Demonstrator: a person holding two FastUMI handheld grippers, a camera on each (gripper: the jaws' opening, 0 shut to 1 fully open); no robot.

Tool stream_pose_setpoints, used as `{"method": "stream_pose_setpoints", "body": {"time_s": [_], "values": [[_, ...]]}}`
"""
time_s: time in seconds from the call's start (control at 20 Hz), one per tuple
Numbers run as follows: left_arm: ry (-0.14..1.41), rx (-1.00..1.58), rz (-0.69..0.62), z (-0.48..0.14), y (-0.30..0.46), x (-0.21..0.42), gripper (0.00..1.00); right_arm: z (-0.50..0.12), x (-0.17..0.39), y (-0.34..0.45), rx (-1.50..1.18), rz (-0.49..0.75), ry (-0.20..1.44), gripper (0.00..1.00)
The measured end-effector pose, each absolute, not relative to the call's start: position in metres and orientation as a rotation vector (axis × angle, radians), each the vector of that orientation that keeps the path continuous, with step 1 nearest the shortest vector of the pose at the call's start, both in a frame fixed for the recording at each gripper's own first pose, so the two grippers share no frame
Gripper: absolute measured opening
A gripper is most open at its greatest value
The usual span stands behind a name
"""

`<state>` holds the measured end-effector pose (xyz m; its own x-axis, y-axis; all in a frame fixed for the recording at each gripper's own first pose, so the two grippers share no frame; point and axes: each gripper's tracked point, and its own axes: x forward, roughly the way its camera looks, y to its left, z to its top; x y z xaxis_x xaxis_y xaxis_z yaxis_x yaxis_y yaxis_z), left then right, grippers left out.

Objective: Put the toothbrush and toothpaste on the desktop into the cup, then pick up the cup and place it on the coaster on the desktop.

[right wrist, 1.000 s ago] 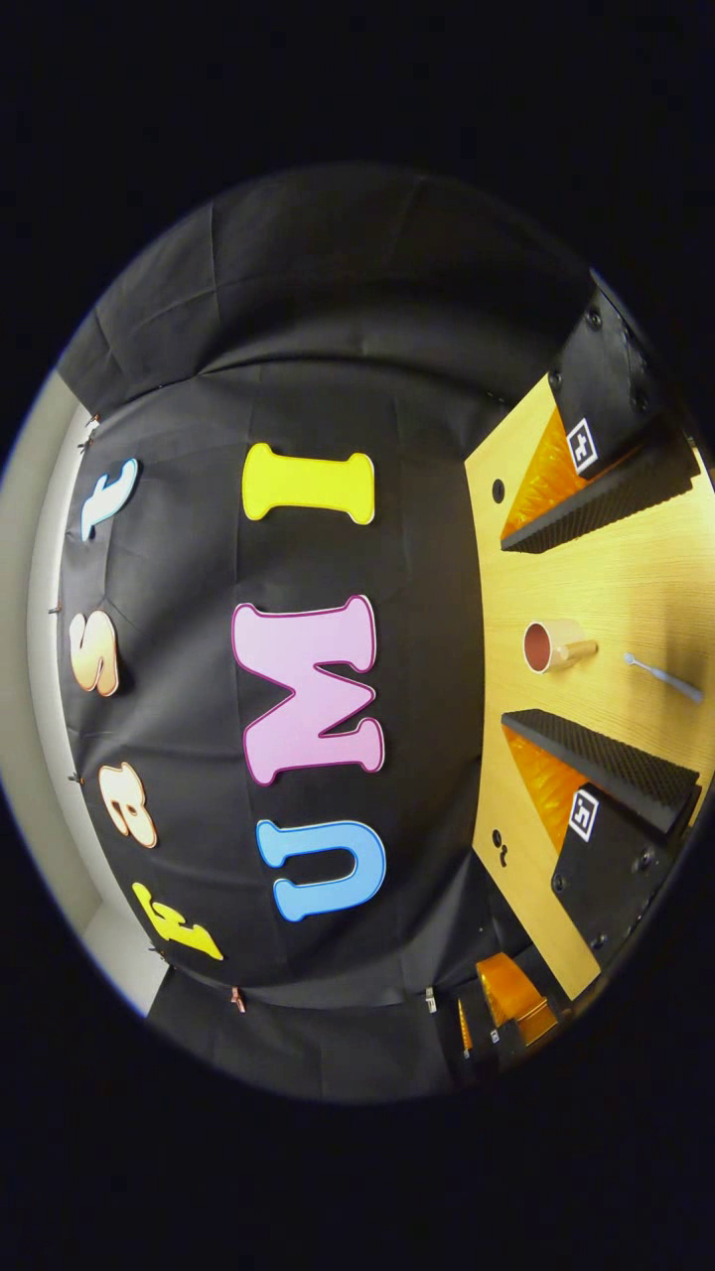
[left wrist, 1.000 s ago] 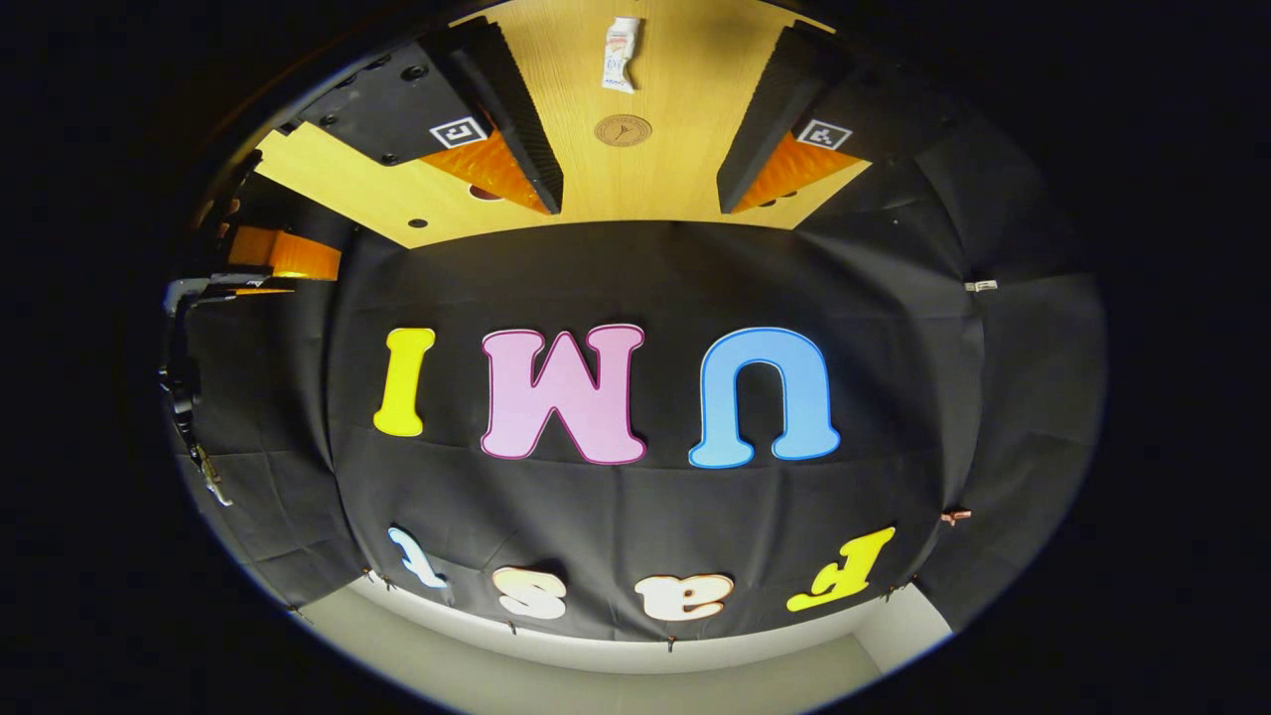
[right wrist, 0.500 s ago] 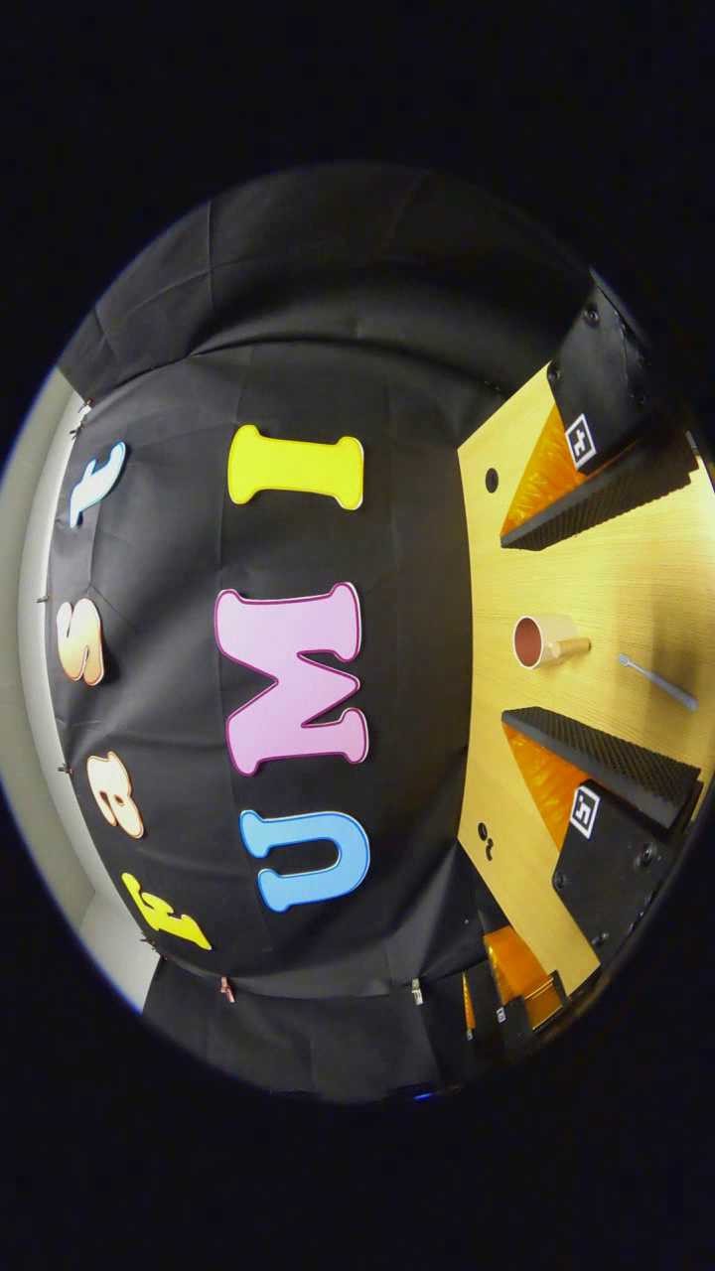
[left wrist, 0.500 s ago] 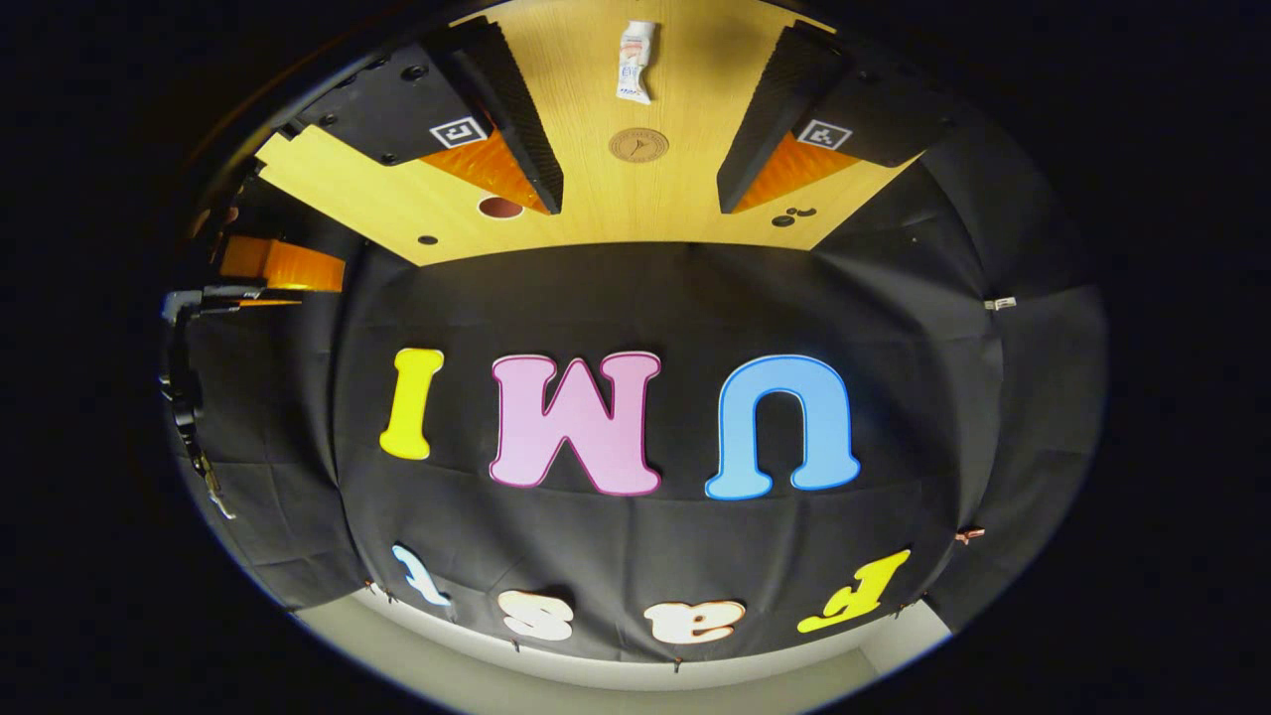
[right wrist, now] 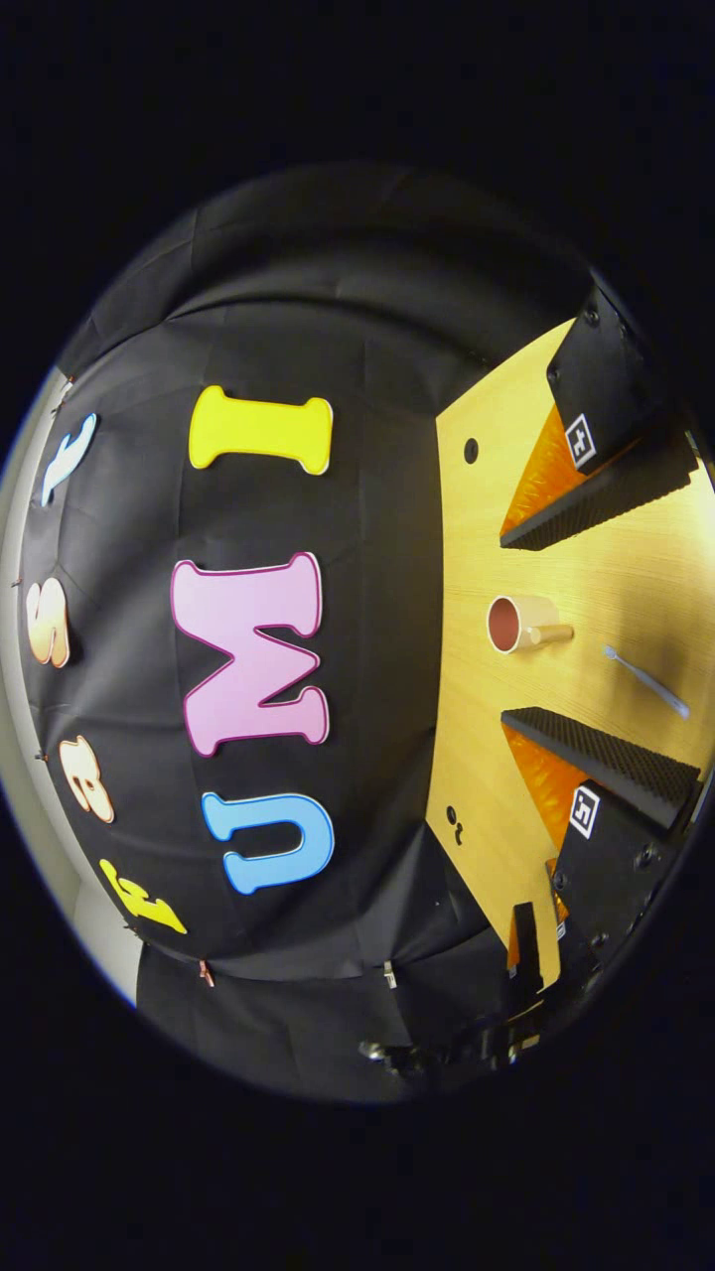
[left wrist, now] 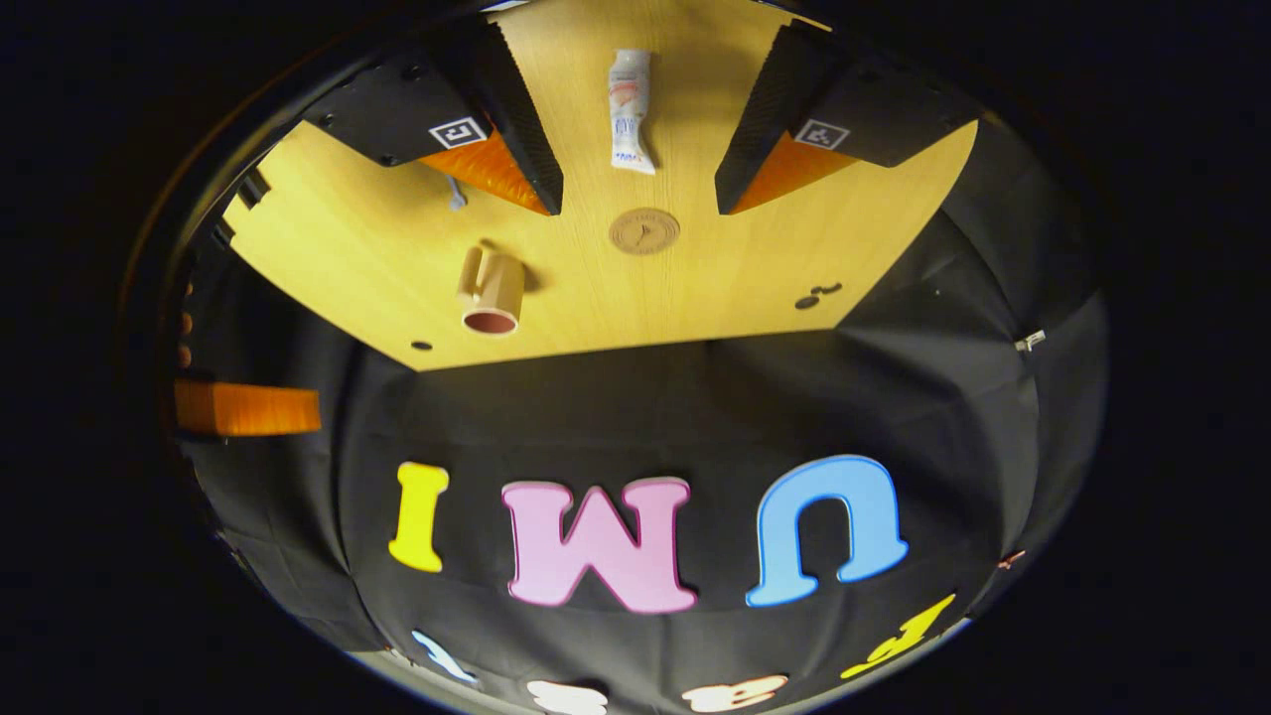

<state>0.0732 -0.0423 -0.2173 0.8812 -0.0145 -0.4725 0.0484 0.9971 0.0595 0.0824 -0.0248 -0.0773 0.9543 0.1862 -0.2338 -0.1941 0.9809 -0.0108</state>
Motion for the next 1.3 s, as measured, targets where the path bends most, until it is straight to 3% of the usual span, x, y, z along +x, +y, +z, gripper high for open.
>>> {"method": "stream_pose_setpoints", "body": {"time_s": [0.45,1.1,1.2,1.25,1.3], "values": [[0.749,0.07,-0.01,-0.324,-0.044,0.07,0.98,-0.131,0.101,-0.047,-0.041,0.207,0.381,0.98],[0.939,-0.015,-0.037,-0.368,-0.047,0.077,0.91,-0.185,0.097,-0.035,-0.025,0.286,0.547,0.99],[0.954,-0.009,-0.039,-0.369,-0.048,0.079,0.84,-0.196,0.095,-0.032,-0.014,0.296,0.567,0.99],[0.957,-0.013,-0.028,-0.371,-0.049,0.081,0.67,-0.202,0.095,-0.029,-0.009,0.301,0.581,0.99],[0.962,-0.01,-0.038,-0.368,-0.051,0.081,0.6,-0.208,0.093,-0.028,-0.007,0.305,0.6,0.99]]}}
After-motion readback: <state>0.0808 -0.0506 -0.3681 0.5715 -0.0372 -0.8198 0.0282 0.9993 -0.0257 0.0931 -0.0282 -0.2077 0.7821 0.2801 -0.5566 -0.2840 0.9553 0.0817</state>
